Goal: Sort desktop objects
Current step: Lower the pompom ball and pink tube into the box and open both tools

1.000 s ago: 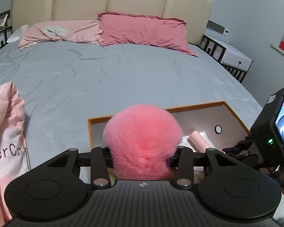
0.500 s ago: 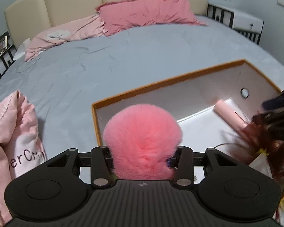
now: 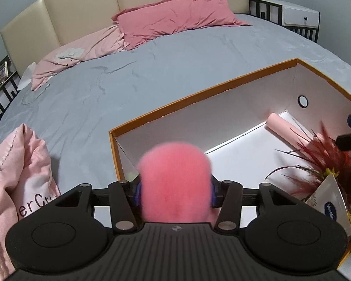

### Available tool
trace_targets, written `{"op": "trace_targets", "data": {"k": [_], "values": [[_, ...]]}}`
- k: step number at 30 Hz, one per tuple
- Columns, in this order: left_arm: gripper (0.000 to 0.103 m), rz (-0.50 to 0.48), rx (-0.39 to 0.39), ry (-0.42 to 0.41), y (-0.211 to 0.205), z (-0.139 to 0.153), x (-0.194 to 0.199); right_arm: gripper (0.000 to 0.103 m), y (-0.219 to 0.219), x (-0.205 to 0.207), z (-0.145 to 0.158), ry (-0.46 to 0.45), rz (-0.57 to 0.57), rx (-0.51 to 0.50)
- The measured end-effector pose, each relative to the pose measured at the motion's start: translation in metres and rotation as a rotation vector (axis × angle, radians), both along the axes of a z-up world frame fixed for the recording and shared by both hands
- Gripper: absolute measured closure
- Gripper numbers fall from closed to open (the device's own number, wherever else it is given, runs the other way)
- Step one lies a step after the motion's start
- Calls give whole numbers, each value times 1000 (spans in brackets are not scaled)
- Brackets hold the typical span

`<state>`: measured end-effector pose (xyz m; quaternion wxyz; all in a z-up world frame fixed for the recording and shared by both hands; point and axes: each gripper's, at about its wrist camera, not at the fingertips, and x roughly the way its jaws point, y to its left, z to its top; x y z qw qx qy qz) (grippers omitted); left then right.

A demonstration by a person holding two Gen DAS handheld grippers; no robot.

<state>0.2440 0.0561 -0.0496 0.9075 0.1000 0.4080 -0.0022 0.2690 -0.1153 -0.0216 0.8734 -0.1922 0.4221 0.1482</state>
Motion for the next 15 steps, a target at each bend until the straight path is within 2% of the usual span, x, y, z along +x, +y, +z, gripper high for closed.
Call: {"op": "trace_targets", "data": {"k": [7, 15], "values": [[39, -13, -37, -18, 2, 4, -7, 66, -4, -20, 3, -41, -6, 33], [36, 7, -90, -124, 8, 22, -27, 64, 2, -53, 5, -132, 63, 132]]}}
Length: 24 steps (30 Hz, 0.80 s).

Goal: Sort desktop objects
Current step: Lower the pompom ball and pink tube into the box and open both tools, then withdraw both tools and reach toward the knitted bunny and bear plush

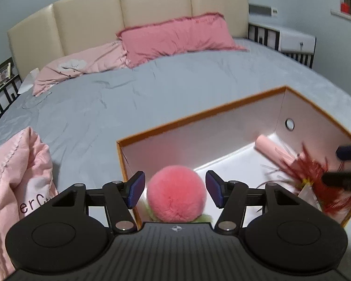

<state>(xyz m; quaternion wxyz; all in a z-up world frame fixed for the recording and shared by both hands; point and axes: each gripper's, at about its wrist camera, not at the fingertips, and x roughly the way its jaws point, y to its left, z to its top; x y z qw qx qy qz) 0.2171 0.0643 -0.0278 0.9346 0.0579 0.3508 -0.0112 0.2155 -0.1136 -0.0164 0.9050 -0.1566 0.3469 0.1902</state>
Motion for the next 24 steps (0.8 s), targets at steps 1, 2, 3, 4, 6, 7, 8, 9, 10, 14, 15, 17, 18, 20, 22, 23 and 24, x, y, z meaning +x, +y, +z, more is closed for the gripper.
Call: {"op": "trace_targets", "data": {"k": [1, 2, 3, 4, 6, 7, 8, 9, 10, 14, 15, 17, 18, 20, 22, 23, 24], "values": [[36, 5, -10, -17, 2, 3, -4, 64, 2, -6, -1, -23, 12, 7], [36, 11, -20, -34, 3, 6, -8, 64, 3, -13, -1, -47, 26, 15], [36, 19, -30, -51, 5, 9, -13, 64, 4, -20, 0, -72, 40, 24], [36, 24, -38, -68, 6, 13, -17, 62, 5, -25, 0, -91, 53, 36], [36, 34, -56, -106, 8, 21, -29, 58, 4, -37, 0, -119, 78, 69], [36, 33, -63, -122, 9, 26, -34, 58, 3, -43, 0, -129, 87, 87], [36, 31, -70, -135, 9, 29, -39, 57, 1, -49, -1, -136, 93, 108], [36, 28, -74, -146, 9, 32, -44, 57, 0, -54, -1, -138, 94, 119], [36, 22, -78, -154, 9, 34, -50, 57, -1, -59, -3, -137, 96, 124], [36, 3, -130, -146, 8, 36, -73, 57, -6, -79, -12, -115, 87, 147], [36, 1, -147, -134, 9, 36, -79, 57, -8, -83, -14, -104, 81, 161], [36, 7, -167, -113, 11, 38, -90, 57, -13, -91, -19, -75, 59, 189], [36, 10, -172, -106, 11, 39, -94, 57, -14, -94, -23, -56, 50, 197], [36, 15, -179, -99, 12, 40, -106, 56, -17, -100, -29, -22, 32, 207], [36, 26, -184, -68, 12, 39, -118, 53, -18, -106, -38, 8, 24, 199], [36, 35, -188, -44, 13, 38, -122, 53, -18, -110, -42, 16, 20, 190], [36, 52, -191, -9, 14, 37, -126, 53, -17, -114, -46, 27, 19, 180]]}}
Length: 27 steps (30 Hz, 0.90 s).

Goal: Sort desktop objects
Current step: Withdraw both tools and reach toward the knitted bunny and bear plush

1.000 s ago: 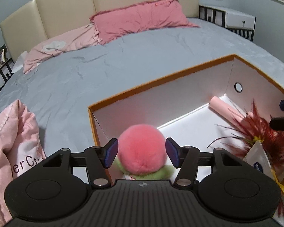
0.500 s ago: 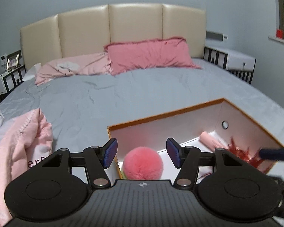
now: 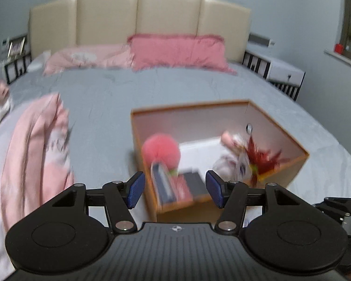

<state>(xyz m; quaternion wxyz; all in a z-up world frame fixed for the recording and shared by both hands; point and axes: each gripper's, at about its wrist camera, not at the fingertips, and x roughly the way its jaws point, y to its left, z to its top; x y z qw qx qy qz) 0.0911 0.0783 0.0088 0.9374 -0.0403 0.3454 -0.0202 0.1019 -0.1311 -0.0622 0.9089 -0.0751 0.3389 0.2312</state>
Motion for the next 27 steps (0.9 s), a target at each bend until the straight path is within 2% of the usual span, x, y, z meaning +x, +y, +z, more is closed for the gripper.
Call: {"op": "trace_targets", "data": {"k": [6, 11, 16, 23, 27], "values": [[36, 80, -67, 181, 18, -12, -20, 48, -2, -20, -16, 61, 26, 10], [36, 80, -81, 247, 23, -20, -35, 48, 0, -28, -21, 65, 40, -15], [36, 78, -180, 339, 32, -30, -44, 47, -4, -38, -20, 73, 77, 21], [36, 35, -126, 369, 10, -29, -46, 48, -2, -44, -19, 94, 121, 36], [36, 12, -53, 388, -10, -33, -45, 48, 5, -50, -19, 111, 197, 39]]}}
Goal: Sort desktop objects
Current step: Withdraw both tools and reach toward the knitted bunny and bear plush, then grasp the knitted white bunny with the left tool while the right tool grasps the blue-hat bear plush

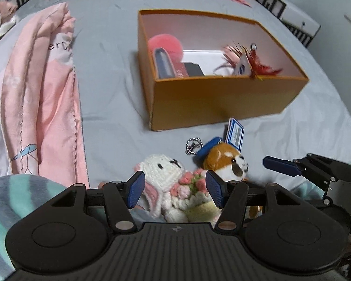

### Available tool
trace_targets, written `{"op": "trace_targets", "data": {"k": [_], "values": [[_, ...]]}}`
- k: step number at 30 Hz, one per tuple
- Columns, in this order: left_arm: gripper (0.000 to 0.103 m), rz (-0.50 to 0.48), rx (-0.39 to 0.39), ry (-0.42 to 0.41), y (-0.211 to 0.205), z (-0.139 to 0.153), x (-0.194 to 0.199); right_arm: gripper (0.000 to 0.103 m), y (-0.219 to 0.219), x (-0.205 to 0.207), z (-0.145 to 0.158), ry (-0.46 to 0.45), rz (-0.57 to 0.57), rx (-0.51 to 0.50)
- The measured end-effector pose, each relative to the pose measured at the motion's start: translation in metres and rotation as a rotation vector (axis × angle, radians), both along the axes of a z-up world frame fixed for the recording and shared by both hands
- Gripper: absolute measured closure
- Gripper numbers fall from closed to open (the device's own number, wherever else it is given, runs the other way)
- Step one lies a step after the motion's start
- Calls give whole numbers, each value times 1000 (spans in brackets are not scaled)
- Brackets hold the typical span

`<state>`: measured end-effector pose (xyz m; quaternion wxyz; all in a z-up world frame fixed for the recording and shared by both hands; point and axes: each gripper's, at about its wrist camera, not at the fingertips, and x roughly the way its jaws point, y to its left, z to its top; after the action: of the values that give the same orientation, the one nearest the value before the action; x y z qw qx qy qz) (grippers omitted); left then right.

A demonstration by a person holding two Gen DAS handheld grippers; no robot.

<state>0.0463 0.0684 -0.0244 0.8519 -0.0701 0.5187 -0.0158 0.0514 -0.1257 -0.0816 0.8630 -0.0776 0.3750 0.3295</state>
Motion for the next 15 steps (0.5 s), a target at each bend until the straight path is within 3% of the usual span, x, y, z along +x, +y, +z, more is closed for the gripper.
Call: {"op": "trace_targets", "data": {"k": [5, 11, 15], "values": [[36, -52, 61, 43, -19, -10, 3, 48, 23, -9, -11, -7, 90, -113], [36, -116, 79, 106, -37, -29, 6, 48, 44, -14, -32, -26, 130, -263], [35, -137, 107, 120, -46, -36, 7, 55, 45, -15, -35, -27, 132, -277]]}}
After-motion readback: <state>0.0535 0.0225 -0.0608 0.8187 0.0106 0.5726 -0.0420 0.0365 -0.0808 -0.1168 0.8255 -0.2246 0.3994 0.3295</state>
